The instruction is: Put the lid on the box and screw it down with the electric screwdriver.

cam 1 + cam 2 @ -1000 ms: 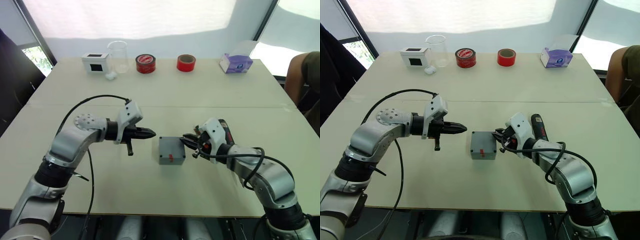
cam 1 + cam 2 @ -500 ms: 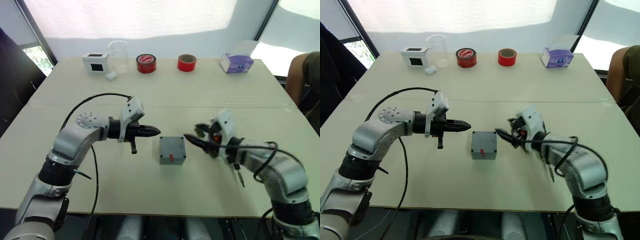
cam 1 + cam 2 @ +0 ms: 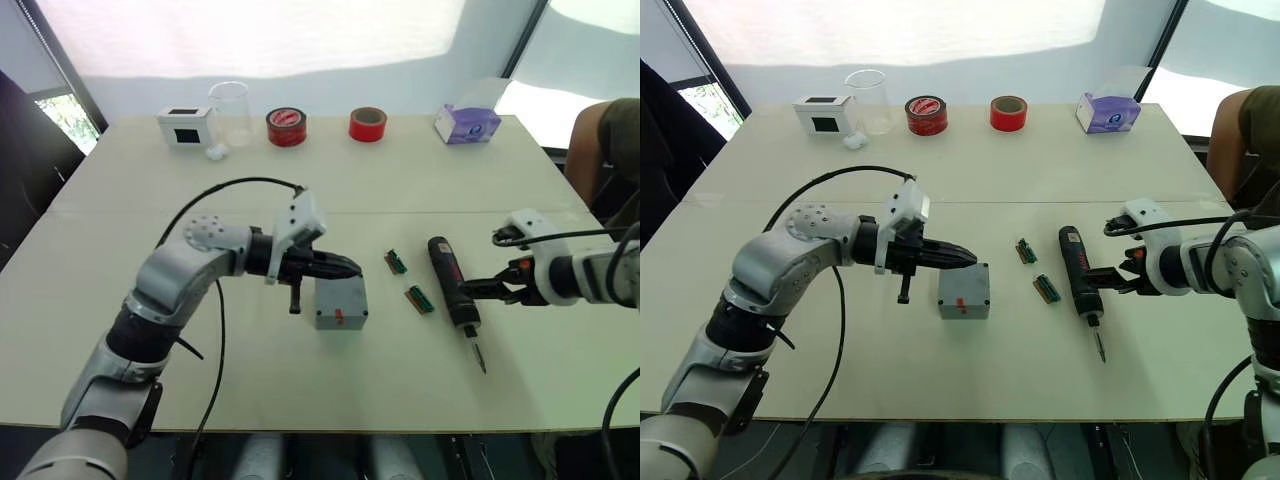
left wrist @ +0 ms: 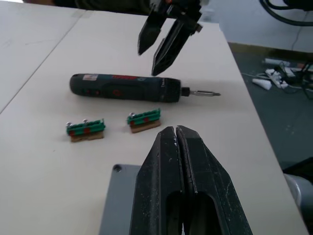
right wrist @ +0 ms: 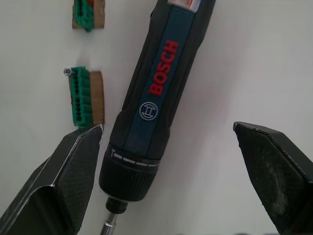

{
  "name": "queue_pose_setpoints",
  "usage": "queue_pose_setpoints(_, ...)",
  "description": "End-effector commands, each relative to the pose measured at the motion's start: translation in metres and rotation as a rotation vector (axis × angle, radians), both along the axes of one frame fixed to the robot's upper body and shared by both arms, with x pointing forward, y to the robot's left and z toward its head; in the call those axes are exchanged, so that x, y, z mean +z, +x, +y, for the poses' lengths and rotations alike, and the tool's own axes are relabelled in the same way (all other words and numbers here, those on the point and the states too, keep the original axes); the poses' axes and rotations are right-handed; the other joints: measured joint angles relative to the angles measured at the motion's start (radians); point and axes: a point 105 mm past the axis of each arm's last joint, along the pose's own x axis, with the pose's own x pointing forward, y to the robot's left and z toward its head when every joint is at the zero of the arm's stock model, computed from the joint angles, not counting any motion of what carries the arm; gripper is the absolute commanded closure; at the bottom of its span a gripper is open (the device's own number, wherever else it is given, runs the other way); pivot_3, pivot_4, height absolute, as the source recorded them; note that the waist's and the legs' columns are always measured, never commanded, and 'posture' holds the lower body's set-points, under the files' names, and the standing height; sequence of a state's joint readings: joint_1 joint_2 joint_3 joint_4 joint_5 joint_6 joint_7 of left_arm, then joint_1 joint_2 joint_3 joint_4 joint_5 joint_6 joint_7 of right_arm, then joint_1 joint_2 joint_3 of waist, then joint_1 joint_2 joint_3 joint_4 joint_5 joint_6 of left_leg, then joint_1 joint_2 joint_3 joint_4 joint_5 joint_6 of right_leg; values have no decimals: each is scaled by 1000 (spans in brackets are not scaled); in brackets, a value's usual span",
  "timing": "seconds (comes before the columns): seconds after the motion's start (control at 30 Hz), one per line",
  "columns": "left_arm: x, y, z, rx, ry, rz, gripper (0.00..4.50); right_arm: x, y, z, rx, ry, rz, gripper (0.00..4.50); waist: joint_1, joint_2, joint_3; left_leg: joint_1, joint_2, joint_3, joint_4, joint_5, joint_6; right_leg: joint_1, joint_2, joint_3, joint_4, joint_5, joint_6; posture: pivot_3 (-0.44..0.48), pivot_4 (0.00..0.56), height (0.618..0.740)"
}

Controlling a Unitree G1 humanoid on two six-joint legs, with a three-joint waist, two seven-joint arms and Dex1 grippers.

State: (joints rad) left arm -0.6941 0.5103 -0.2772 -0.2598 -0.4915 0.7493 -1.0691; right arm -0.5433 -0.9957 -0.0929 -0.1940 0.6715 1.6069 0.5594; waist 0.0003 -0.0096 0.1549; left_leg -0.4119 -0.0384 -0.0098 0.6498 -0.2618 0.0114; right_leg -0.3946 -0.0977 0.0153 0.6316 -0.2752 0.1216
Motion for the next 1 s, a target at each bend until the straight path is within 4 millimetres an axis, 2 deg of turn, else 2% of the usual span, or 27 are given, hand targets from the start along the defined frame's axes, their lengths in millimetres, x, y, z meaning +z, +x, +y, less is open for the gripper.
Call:
queue_pose_setpoints(0.03, 1, -5, -5, -11, -2, -47, 4500, 3, 3, -1, -8, -2, -13, 28, 2, 0, 0, 0, 0, 0, 0, 0, 0, 0, 0, 0, 0, 0, 0, 0, 150, 740)
queue_pose_setpoints(0.17, -9, -9, -6, -10, 22, -49, 4500, 0, 5, 3, 13, 10, 21, 28, 5, 0, 0, 0, 0, 0, 0, 0, 0, 0, 0, 0, 0, 0, 0, 0, 150, 740)
queue_pose_setpoints(0.37, -15, -12, -9, -1, 21, -40, 4500, -17, -5, 6, 60, 15, 131, 28, 8, 0, 0, 0, 0, 0, 0, 0, 0, 0, 0, 0, 0, 0, 0, 0, 150, 740)
queue_pose_setpoints(0.5, -16, -15, -11, -2, 21, -35, 4500, -27, -2, 5, 51, 13, 163, 28, 10, 0, 0, 0, -1, 0, 1, 0, 0, 0, -1, 0, 0, 0, 0, 0, 150, 740)
queue_pose_setpoints(0.6, -25, -17, -8, -8, 68, -48, 4500, -34, 1, 6, 48, 6, 178, 28, 8, 0, 0, 0, 0, 0, 1, 0, 0, 0, 0, 0, 0, 0, 0, 0, 150, 740)
queue_pose_setpoints(0.7, -25, -19, -9, -6, 59, -42, 4500, -41, 2, 6, 73, -29, 187, 711, 7, 0, 0, 0, 0, 0, 1, 0, 0, 1, 0, 0, 0, 0, 0, 0, 150, 740)
queue_pose_setpoints(0.8, -24, -19, -11, -7, 51, -39, 4500, -49, 1, 5, 96, -65, 208, 1820, 6, -1, 0, 1, 0, 0, 2, 0, 0, 2, 0, 0, 0, 0, 0, 0, 150, 740)
queue_pose_setpoints(0.9, -24, -19, -11, -8, 49, -38, 4500, -52, 0, 3, 118, -88, 218, 2737, 5, -2, 0, 1, 0, 0, 2, 0, 0, 2, 0, 0, 0, 0, 0, 0, 150, 740)
queue_pose_setpoints(1.0, -24, -19, -12, -7, 43, -38, 4500, -55, -1, 0, 117, -104, 226, 2734, 6, -2, -1, 1, 0, 0, 2, 0, 0, 3, -1, 0, -1, 0, 0, 0, 150, 740)
